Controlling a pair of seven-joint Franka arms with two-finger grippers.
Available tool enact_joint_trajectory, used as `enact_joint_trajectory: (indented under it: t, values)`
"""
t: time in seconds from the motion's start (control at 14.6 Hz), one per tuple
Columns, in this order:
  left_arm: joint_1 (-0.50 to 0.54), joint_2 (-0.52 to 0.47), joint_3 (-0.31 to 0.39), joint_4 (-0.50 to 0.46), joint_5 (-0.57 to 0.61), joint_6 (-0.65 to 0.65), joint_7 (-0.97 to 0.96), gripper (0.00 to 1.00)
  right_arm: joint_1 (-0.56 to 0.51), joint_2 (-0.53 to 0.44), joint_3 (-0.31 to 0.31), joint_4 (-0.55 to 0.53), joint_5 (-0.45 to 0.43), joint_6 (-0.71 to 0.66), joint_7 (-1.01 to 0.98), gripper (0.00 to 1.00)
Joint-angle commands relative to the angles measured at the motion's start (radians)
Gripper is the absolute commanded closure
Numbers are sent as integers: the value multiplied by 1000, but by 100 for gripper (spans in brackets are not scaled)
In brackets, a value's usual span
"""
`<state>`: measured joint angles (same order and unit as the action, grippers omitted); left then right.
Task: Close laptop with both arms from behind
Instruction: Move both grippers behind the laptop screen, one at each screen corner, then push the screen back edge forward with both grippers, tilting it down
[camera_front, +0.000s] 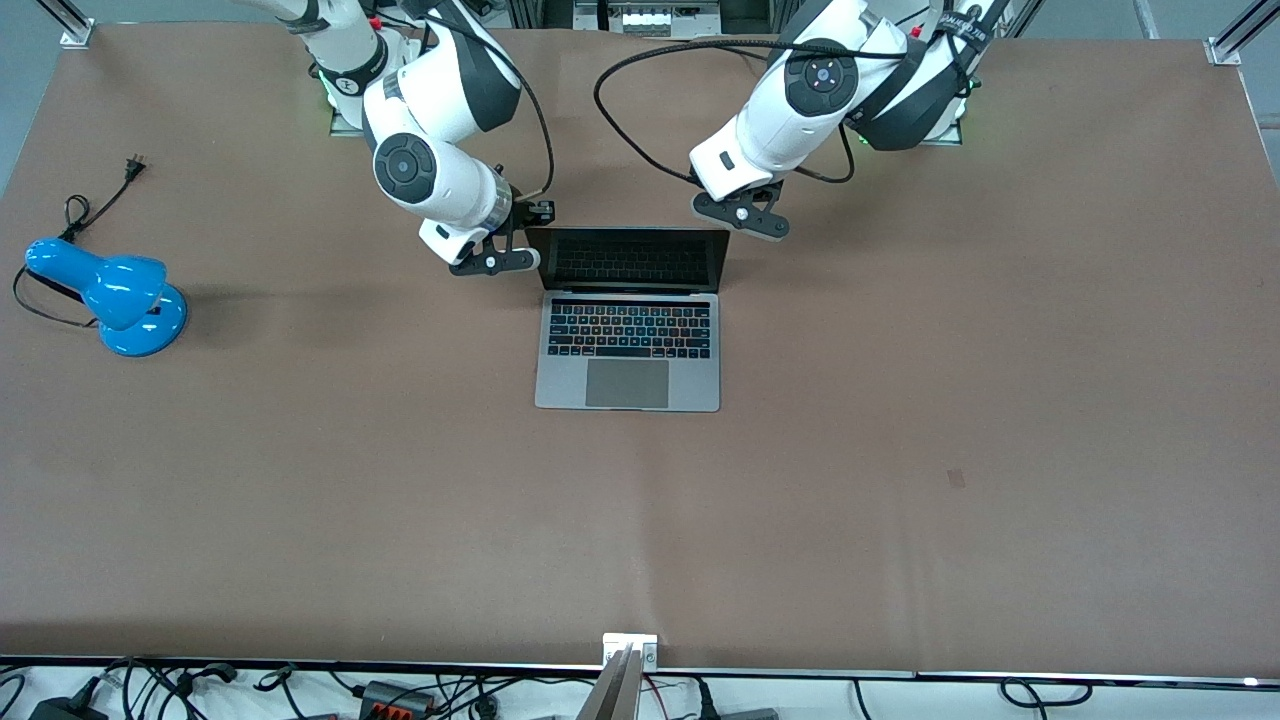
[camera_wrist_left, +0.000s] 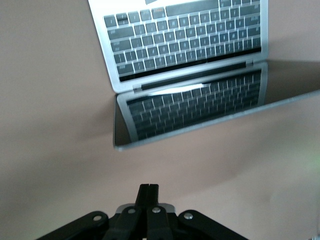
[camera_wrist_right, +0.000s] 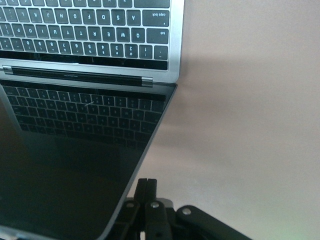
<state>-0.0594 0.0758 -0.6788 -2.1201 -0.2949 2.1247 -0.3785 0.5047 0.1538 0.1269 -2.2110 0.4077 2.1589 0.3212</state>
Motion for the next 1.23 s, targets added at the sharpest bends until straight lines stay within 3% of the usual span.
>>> enact_joint_trajectory:
  t: [0.0, 0.34, 0.55, 0.89, 1.16]
  values:
    - [1, 28, -16, -43, -17, 133, -23, 99, 12, 9, -9, 7, 17, 16, 15, 100]
    - [0, 126, -12, -38, 14, 326, -10, 99, 5, 15, -10, 28, 17, 24, 13, 100]
    - [55, 159, -5, -5, 169, 339, -10, 99, 1, 30, -13, 63, 17, 25, 13, 100]
    - [61, 248, -1, 75, 189, 356, -7, 99, -2, 88, -15, 85, 17, 82, 12, 100]
    - [58, 309, 24, 136, 246, 356, -8, 99, -8, 177, -16, 165, 16, 87, 12, 100]
